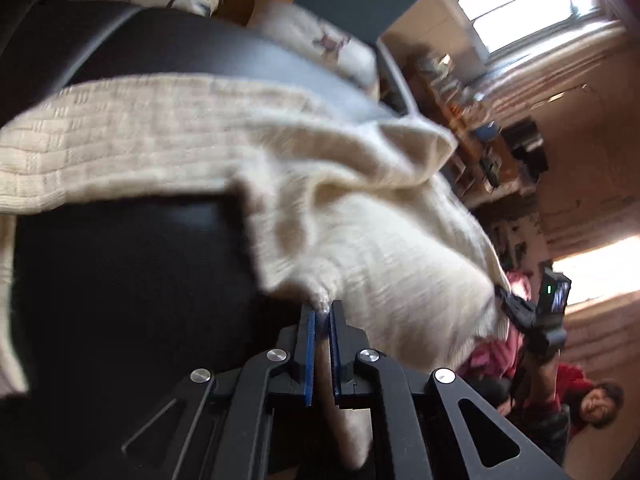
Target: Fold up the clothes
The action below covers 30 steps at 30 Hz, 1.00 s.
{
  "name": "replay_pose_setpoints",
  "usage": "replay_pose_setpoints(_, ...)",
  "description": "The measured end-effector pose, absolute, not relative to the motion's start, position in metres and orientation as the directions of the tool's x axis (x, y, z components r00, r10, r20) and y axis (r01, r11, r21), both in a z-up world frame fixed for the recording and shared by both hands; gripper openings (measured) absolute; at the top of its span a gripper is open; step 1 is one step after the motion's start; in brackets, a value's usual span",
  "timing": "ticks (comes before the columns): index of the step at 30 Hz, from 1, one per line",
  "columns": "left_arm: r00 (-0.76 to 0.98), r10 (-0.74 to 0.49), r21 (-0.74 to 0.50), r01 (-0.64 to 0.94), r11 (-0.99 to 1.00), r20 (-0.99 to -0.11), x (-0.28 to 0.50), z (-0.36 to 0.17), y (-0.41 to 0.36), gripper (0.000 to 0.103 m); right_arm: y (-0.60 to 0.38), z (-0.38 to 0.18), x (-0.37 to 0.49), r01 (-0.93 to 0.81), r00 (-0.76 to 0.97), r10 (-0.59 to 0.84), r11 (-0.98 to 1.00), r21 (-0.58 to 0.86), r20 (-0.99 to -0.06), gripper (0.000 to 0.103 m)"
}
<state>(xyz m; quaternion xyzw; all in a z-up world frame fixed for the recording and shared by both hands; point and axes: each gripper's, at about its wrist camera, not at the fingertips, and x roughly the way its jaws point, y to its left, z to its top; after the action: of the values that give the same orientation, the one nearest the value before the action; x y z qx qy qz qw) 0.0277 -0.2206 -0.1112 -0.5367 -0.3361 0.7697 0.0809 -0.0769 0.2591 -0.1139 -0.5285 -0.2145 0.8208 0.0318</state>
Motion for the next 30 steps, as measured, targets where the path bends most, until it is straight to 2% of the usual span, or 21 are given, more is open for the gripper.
replay_pose_setpoints(3, -0.362, 0.513, -0.622, 0.328, -0.711, -0.778, 0.05, -0.135, -0.259, 0.014, 0.263, -0.105, -0.061, 0.098, -0.492, 0.317, -0.905, -0.414, -0.811, 0.022)
replay_pose_setpoints(6, -0.415, 0.51, -0.654, 0.398, -0.643, -0.754, 0.072, -0.14, -0.301, 0.015, 0.253, -0.077, -0.036, 0.123, -0.573, 0.179, -0.946, -0.3, -0.8, 0.024)
replay_pose_setpoints(8, -0.465, 0.483, -0.667, 0.442, -0.599, -0.742, 0.081, -0.139, -0.328, 0.021, 0.228, -0.072, -0.041, 0.236, -0.561, 0.001, -0.958, -0.161, -0.828, 0.026)
replay_pose_setpoints(11, -0.532, 0.439, -0.687, 0.497, -0.53, -0.724, 0.096, -0.138, -0.367, 0.03, 0.167, -0.069, -0.015, 0.448, -0.508, -0.211, -0.893, -0.047, -0.835, 0.026)
replay_pose_setpoints(12, -0.558, 0.426, -0.699, 0.514, -0.497, -0.713, 0.102, -0.138, -0.379, 0.034, 0.145, -0.071, -0.007, 0.503, -0.482, -0.257, -0.864, -0.024, -0.837, 0.026)
replay_pose_setpoints(14, -0.625, 0.407, -0.746, 0.56, -0.361, -0.666, 0.122, -0.142, -0.41, 0.035, 0.105, -0.078, 0.007, 0.583, -0.426, -0.316, -0.812, 0.01, -0.848, 0.026)
replay_pose_setpoints(16, -0.716, 0.326, -0.787, 0.561, -0.258, -0.617, 0.145, -0.134, -0.442, 0.035, 0.07, -0.083, 0.018, 0.642, -0.387, -0.352, -0.766, 0.026, -0.852, 0.026)
replay_pose_setpoints(17, -0.73, 0.274, -0.779, 0.567, -0.267, -0.626, 0.155, -0.125, -0.459, 0.036, 0.059, -0.089, 0.016, 0.661, -0.367, -0.367, -0.749, 0.038, -0.855, 0.026)
replay_pose_setpoints(19, -0.694, 0.214, -0.716, 0.599, -0.358, -0.687, 0.169, -0.111, -0.485, 0.044, 0.037, -0.099, 0.017, 0.691, -0.328, -0.382, -0.721, 0.056, -0.864, 0.026)
replay_pose_setpoints(21, -0.658, 0.187, -0.671, 0.632, -0.389, -0.729, 0.186, -0.108, -0.5, 0.056, 0.022, -0.108, 0.012, 0.702, -0.294, -0.395, -0.707, 0.083, -0.87, 0.026)
replay_pose_setpoints(22, -0.653, 0.215, -0.678, 0.627, -0.383, -0.726, 0.195, -0.111, -0.505, 0.06, 0.015, -0.112, 0.008, 0.707, -0.273, -0.407, -0.699, 0.105, -0.872, 0.026)
replay_pose_setpoints(24, -0.693, 0.33, -0.767, 0.572, -0.289, -0.641, 0.203, -0.129, -0.503, 0.067, 0.006, -0.118, -0.002, 0.701, -0.229, -0.439, -0.693, 0.165, -0.869, 0.026)
replay_pose_setpoints(27, -0.791, 0.467, -0.89, 0.455, 0.018, -0.395, 0.207, -0.17, -0.492, 0.07, 0.002, -0.116, -0.008, 0.675, -0.177, -0.477, -0.696, 0.247, -0.861, 0.026)
replay_pose_setpoints(30, -0.816, 0.482, -0.891, 0.431, 0.14, -0.319, 0.187, -0.198, -0.478, 0.071, 0.005, -0.108, -0.022, 0.627, -0.125, -0.526, -0.699, 0.344, -0.841, 0.026)
